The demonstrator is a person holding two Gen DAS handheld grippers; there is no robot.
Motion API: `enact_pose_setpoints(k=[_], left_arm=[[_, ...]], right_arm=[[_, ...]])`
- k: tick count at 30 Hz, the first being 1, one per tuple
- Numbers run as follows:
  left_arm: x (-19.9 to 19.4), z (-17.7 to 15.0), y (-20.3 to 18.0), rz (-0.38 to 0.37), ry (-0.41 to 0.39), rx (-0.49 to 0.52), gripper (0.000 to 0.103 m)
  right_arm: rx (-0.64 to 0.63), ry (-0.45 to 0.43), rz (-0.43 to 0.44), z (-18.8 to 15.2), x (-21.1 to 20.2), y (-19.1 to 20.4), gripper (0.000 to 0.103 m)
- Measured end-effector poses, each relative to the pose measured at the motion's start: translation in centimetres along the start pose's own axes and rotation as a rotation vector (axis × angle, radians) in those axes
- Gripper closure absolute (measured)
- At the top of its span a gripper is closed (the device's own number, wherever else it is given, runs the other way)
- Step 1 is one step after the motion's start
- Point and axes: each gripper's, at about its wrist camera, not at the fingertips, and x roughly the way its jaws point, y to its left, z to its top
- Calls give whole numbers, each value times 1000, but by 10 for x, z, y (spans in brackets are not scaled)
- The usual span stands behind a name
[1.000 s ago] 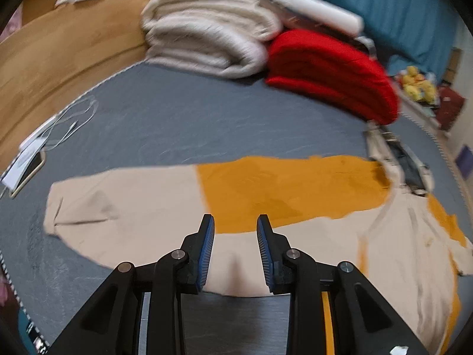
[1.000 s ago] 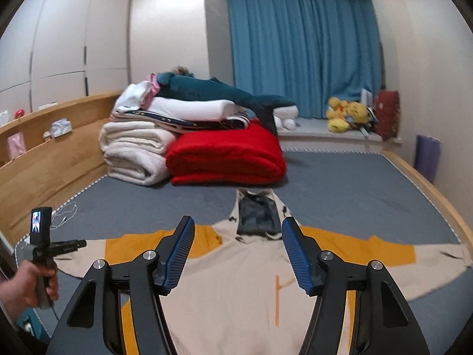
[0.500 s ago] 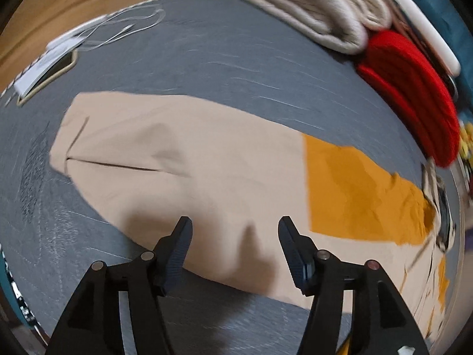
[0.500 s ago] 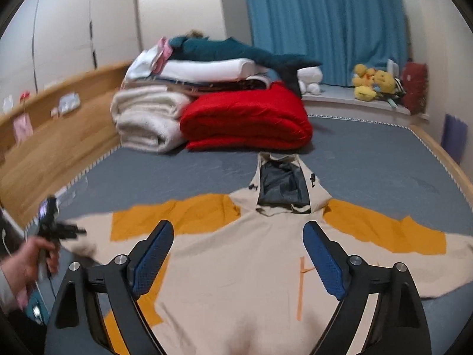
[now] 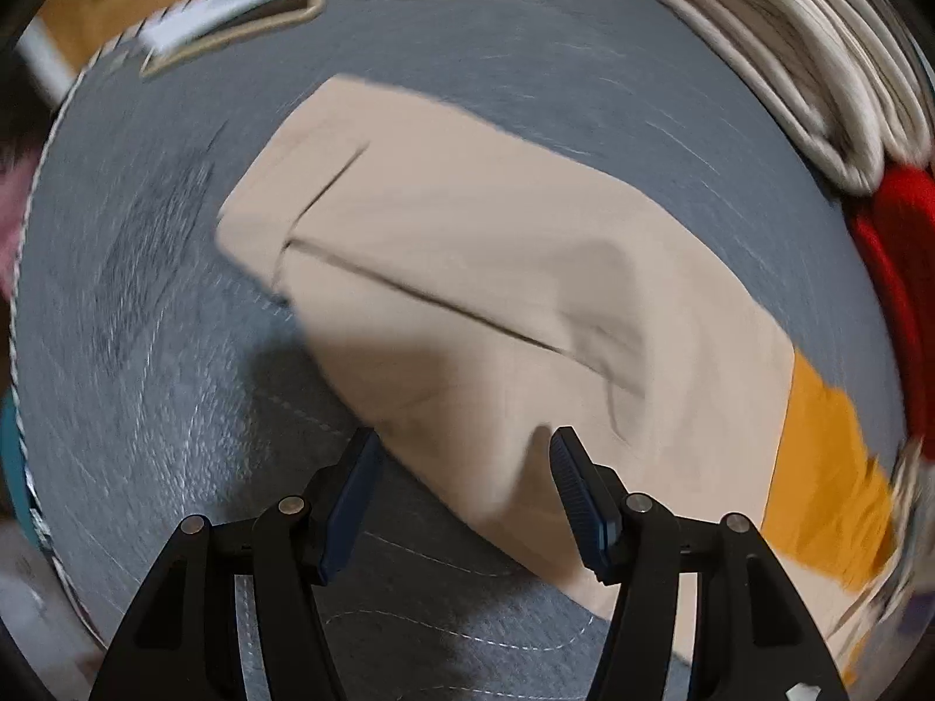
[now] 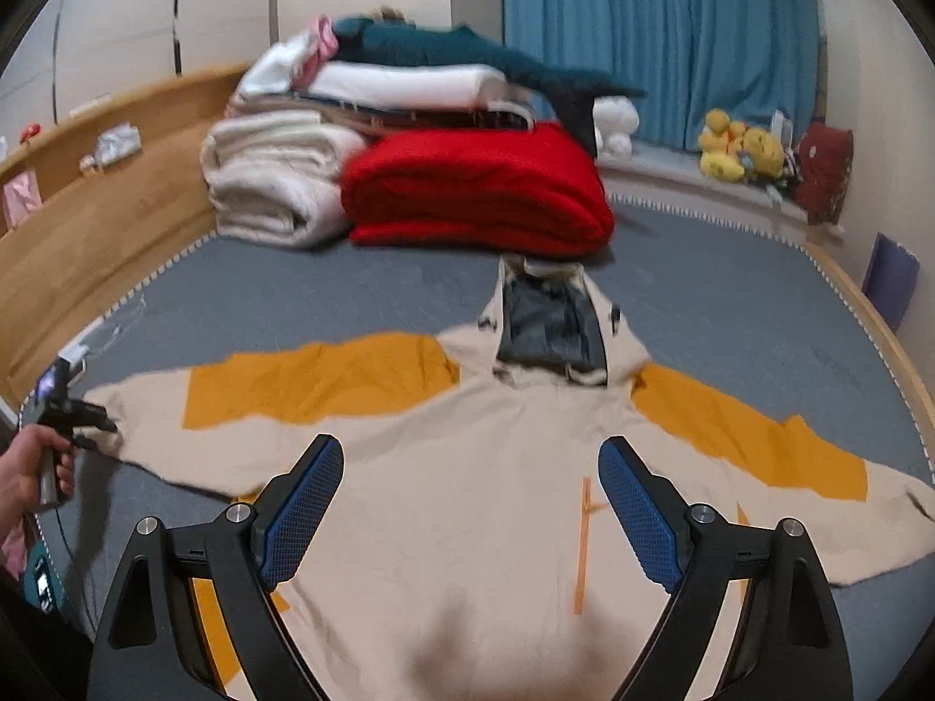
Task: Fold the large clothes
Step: 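Fold the held sleeve across the jacket body with the left tool, release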
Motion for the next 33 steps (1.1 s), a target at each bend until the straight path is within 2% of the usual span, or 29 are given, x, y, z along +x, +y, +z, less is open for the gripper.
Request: enact_pose_setpoints(k=[2, 4, 5, 6, 8, 9, 11, 13, 16, 18, 22, 24, 26, 28, 29, 31, 32, 33], left_arm=[[1, 3, 8, -29, -1, -49, 52], [-1, 3, 10, -30, -17, -61, 62], [-2, 3, 10, -31, -26, -66, 69], [-3, 4, 10, -41, -35, -72, 82], [-8, 4, 8, -44, -57, -77, 95], [-12, 5, 8, -53, -73, -84, 98], [-26, 6, 4, -78, -120, -91, 100], [-44, 4, -9, -85, -175, -52, 101], [-78, -7, -45, -113, -272, 63, 103], [-100, -20, -74, -178, -303, 133, 103], [-146, -78, -149, -351, -319, 313, 103], [-171, -119, -178, -434, -319, 438, 103], [-193, -174, -219, -520, -313, 587, 103], [-201, -213, -248, -564, -311, 706, 103], [-204, -239, -263, -587, -295, 775, 103], [-199, -274, -285, -653, -200, 870, 103], [-194, -293, -296, -686, -127, 920, 103], [-187, -311, -306, -689, -62, 970, 97]], right_arm=[[6, 28, -2, -2, 6, -1, 40], [22, 39, 17, -4, 10, -3, 43], [27, 44, 21, -4, 11, -3, 46], [30, 47, 23, -5, 12, -4, 49], [39, 50, 24, -5, 13, -5, 53], [43, 49, 29, -6, 12, -5, 54], [44, 47, 35, -5, 12, -4, 57], [33, 46, 31, -5, 10, -3, 58], [32, 41, 24, -6, 5, -3, 59], [44, 44, 18, -7, 2, -5, 59], [89, 54, 14, -13, -6, -15, 59], [96, 49, 4, -16, -10, -18, 59], [109, 44, -3, -18, -14, -20, 59], [119, 32, -2, -18, -20, -21, 59], [118, 26, -8, -18, -21, -21, 59], [119, 19, -9, -17, -23, -22, 59], [122, 19, -11, -17, -23, -23, 59], [127, 22, -16, -17, -22, -24, 59]])
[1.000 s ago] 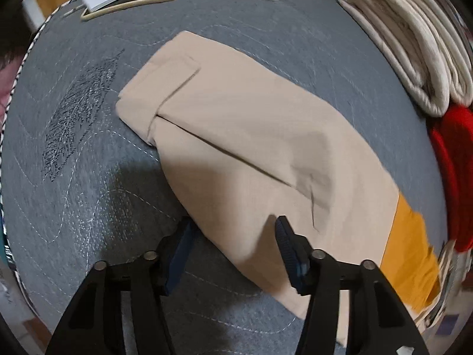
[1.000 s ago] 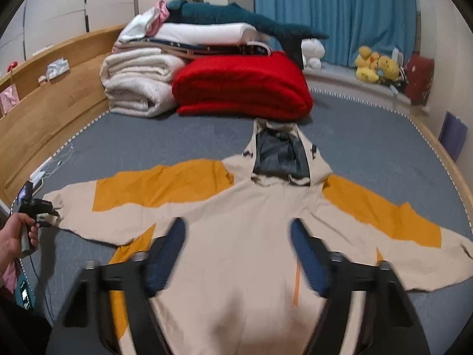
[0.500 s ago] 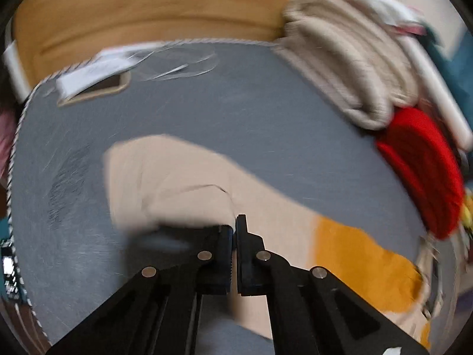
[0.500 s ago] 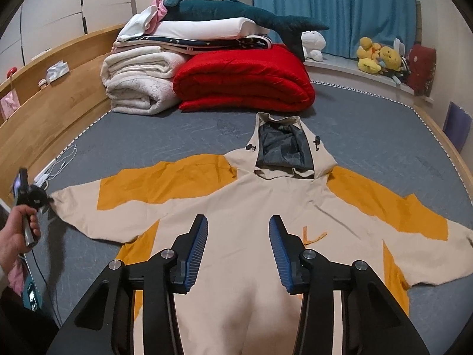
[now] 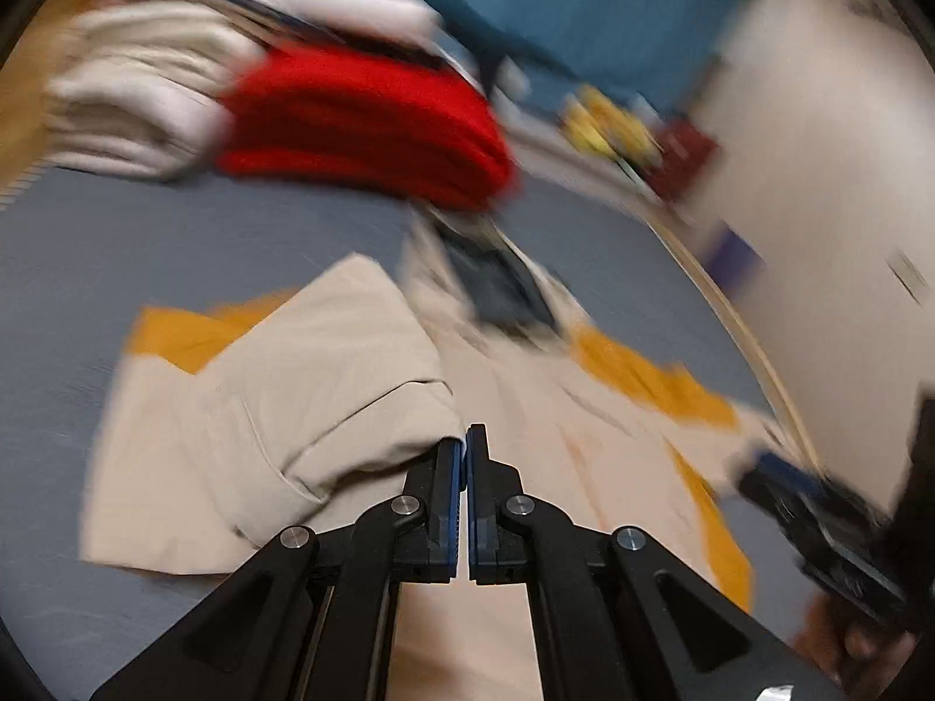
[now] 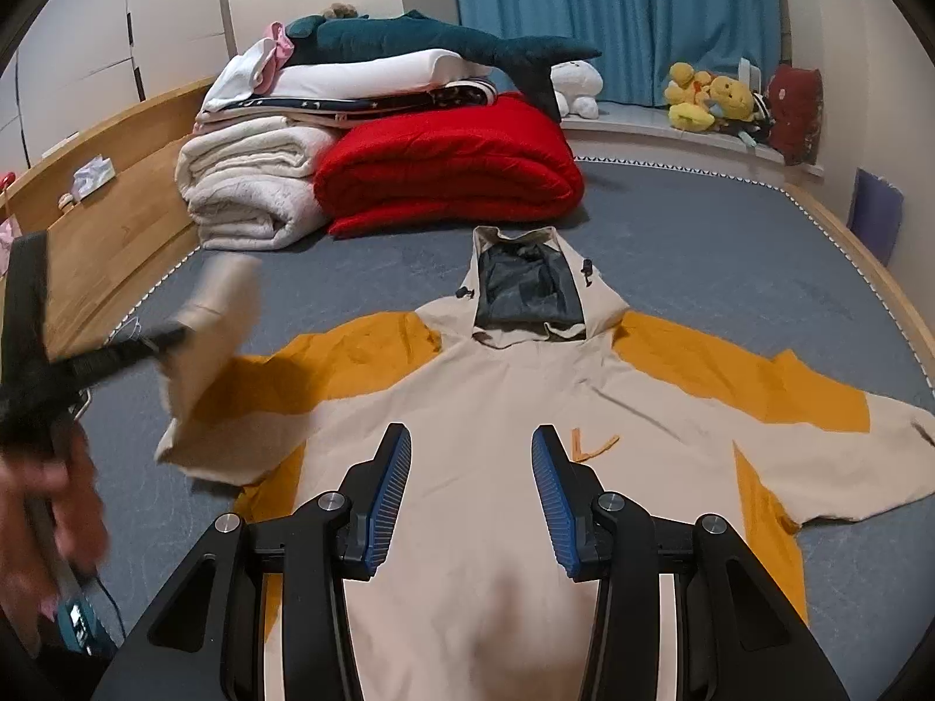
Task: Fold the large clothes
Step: 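Fold the held sleeve across the jacket body with the left tool, release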
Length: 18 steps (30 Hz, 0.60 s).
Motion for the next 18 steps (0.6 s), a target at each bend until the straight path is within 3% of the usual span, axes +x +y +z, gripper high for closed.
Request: enact_pose_setpoints(k=[2, 3, 5, 11, 15, 18], left_arm=[[26, -9, -15, -39, 125, 44, 85], [31, -11, -16, -28, 148, 48, 75], [30, -9, -9, -7, 132, 27, 69], [14, -1, 43, 4, 79, -160, 68], [39, -9, 86, 49, 180, -293, 68], [64, -25, 111, 13, 300, -396, 68]], right_arm=[[18, 16, 0, 0, 5, -3, 58], [32, 25, 4, 0, 8, -4, 58], [58, 37, 6, 0, 13, -9, 58], [122, 68, 36, -5, 30, -16, 58], [120, 85, 68, -9, 44, -7, 58], [61, 79, 90, -14, 50, 8, 58]])
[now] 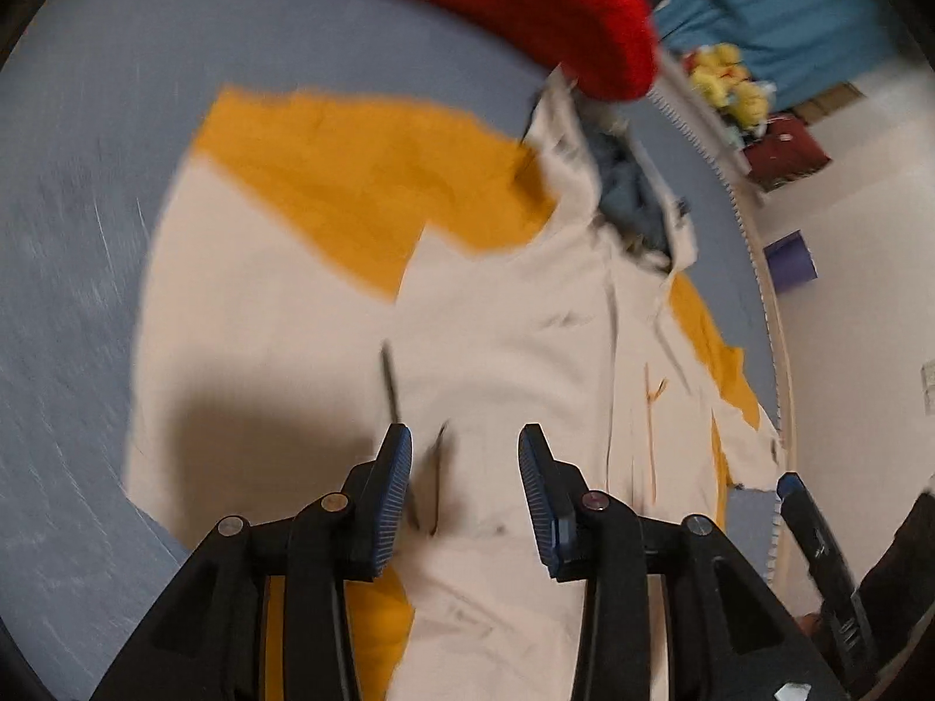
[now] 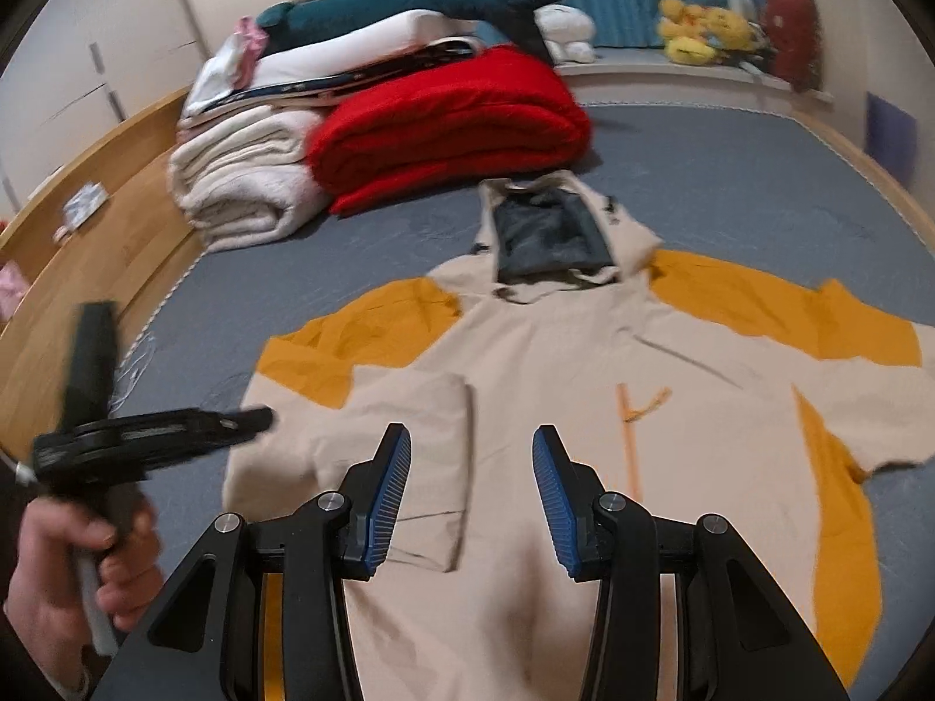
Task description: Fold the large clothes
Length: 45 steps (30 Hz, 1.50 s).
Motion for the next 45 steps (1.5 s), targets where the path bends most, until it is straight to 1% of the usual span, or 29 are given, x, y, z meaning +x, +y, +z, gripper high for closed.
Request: enact_pose_setpoints(k=[2, 3, 5, 8, 10, 13, 14, 15, 16, 17, 18, 19, 20, 22, 27, 29, 31, 34, 37, 38, 39, 40, 41, 43, 45], left_arm=[[16, -1, 7, -19, 67, -23, 68], [20, -2, 7, -11, 83, -26, 68], [29, -3, 7, 6, 97, -25, 68], [37, -2, 7, 27, 104, -11, 68], [46, -1, 9, 38, 119, -15, 68], [52, 1, 15, 34, 123, -31, 68], [53, 2, 14, 31, 122, -28, 70], [52, 3, 12, 23, 117, -16, 75], [52, 4, 10, 15, 108, -3, 84], [49, 6, 5, -4, 95, 19, 102], [45, 8, 1, -28, 84, 32, 102], [41, 10, -4, -68, 71, 47, 102], [35, 13, -12, -125, 56, 69, 102], [27, 16, -25, -196, 37, 97, 103], [15, 10, -63, -348, 23, 174, 103], [11, 3, -77, -387, 22, 211, 103], [9, -1, -85, -406, 21, 226, 103], [10, -5, -89, -419, 31, 219, 103], [9, -5, -85, -421, 41, 201, 103], [7, -4, -83, -421, 41, 191, 103], [5, -3, -80, -416, 37, 186, 103], [3, -2, -77, -405, 30, 182, 103], [0, -2, -74, -397, 22, 179, 103], [-5, 1, -67, -388, 5, 167, 103], [-15, 6, -58, -356, -33, 154, 101]], right_arm=[[-41, 10, 5, -5, 7, 8, 60], [-59, 13, 18, -9, 12, 12, 61], [-83, 25, 27, -15, 21, 18, 61], [-87, 69, 66, -21, 37, 22, 61], [-107, 82, 92, -23, 43, 27, 61], [-160, 113, 106, -27, 54, 35, 60], [-168, 123, 111, -29, 57, 36, 60], [-179, 140, 121, -30, 61, 38, 60], [-188, 153, 129, -32, 65, 39, 60], [-196, 161, 132, -32, 67, 40, 60], [-212, 170, 137, -34, 70, 42, 60], [-231, 177, 144, -35, 72, 44, 60], [-246, 182, 149, -36, 74, 46, 60], [-275, 189, 151, -39, 76, 50, 60], [-297, 215, 147, -44, 80, 53, 59], [-298, 218, 145, -45, 82, 54, 59], [-310, 212, 134, -46, 82, 57, 59], [-340, 197, 84, -50, 81, 63, 59], [-335, 177, 25, -50, 81, 61, 59], [-318, 166, 18, -48, 81, 57, 64], [-294, 157, 24, -45, 80, 54, 72], [-272, 151, 24, -43, 80, 51, 83], [-257, 143, 24, -42, 79, 49, 86], [-219, 121, 23, -39, 76, 43, 88], [-172, 101, 18, -34, 72, 36, 89]])
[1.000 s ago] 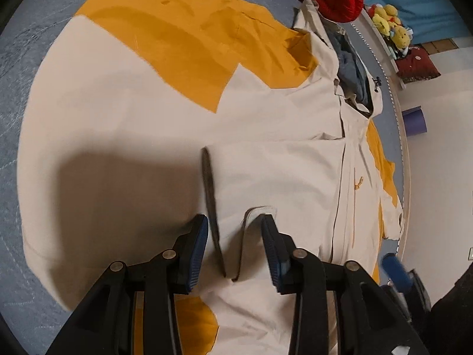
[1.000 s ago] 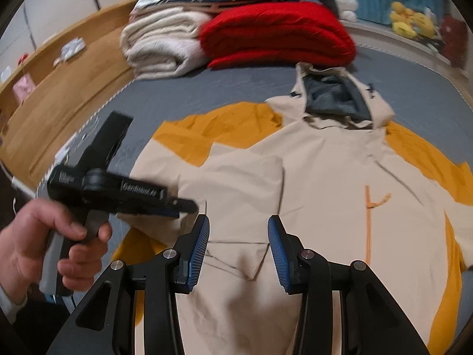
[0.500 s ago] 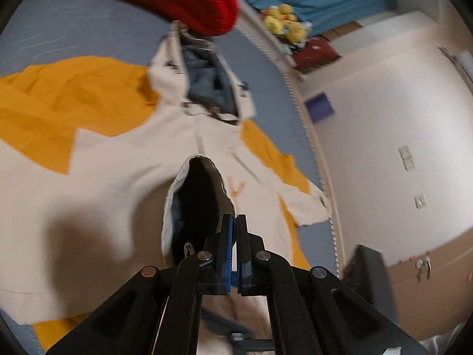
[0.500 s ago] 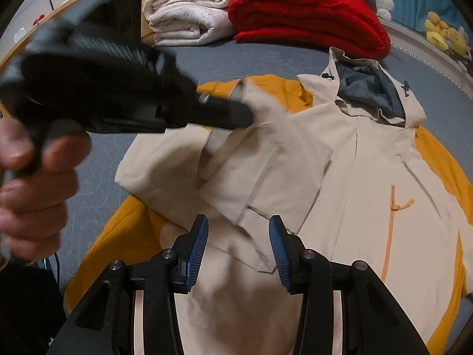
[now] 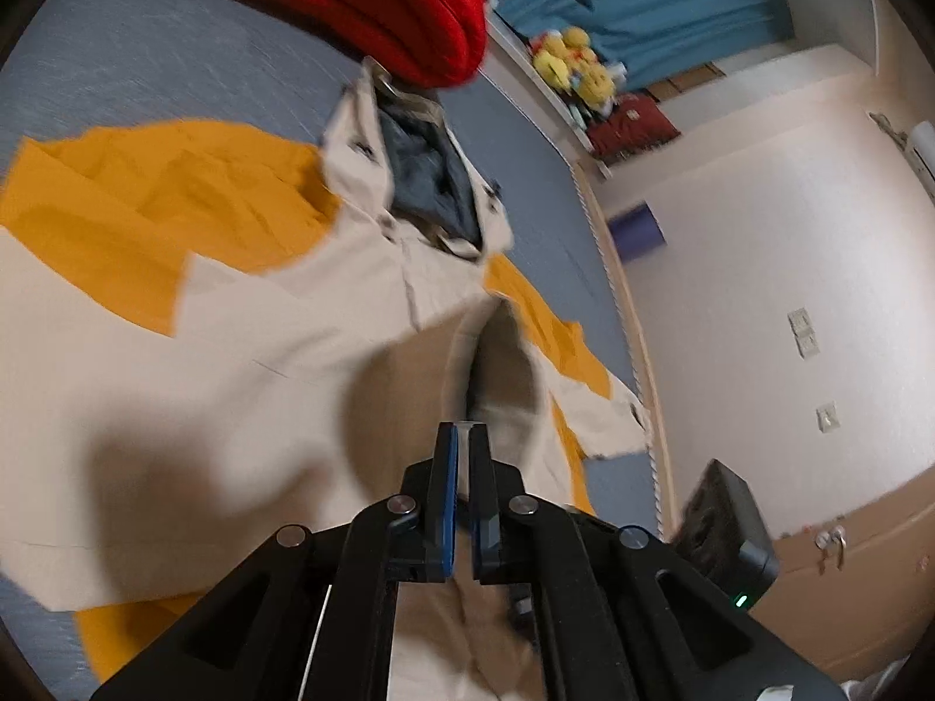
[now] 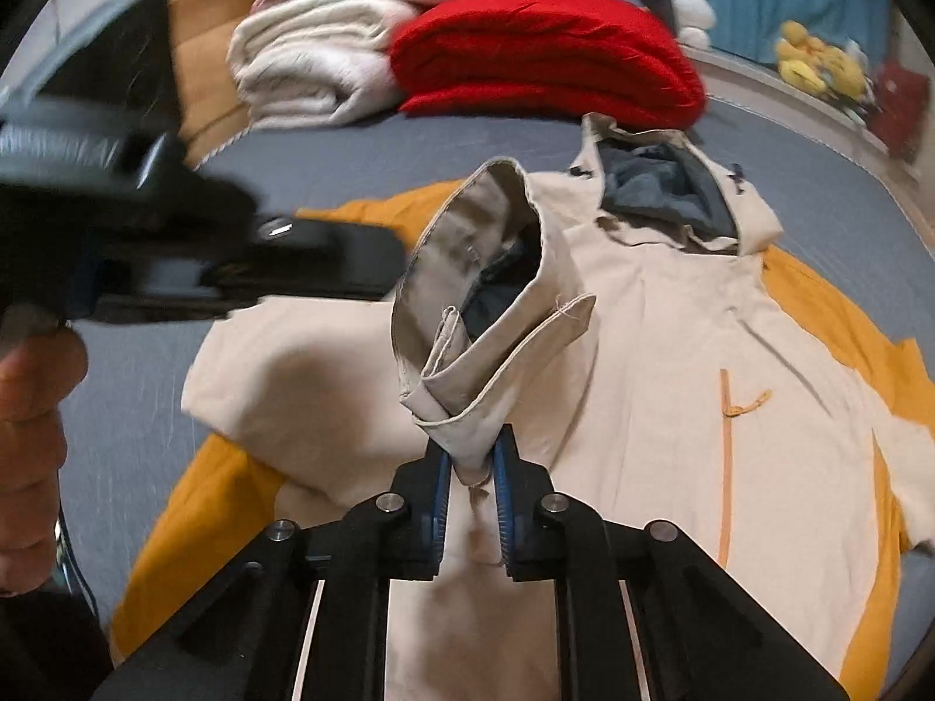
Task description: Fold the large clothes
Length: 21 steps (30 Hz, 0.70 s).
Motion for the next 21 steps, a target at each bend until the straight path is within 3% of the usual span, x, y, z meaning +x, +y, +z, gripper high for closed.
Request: enact_pose_setpoints(k=[3, 8, 21], left_arm=[[-18, 5, 8, 123, -64, 14, 101], [-26, 5, 14, 440, -100, 120, 101], [-11, -10, 29, 574, 11, 158, 100]], right_arm=[[105, -24, 3, 5, -9, -21, 90], [225, -68, -43, 7, -28, -57, 90], [444, -80, -124, 7, -40, -141, 90]])
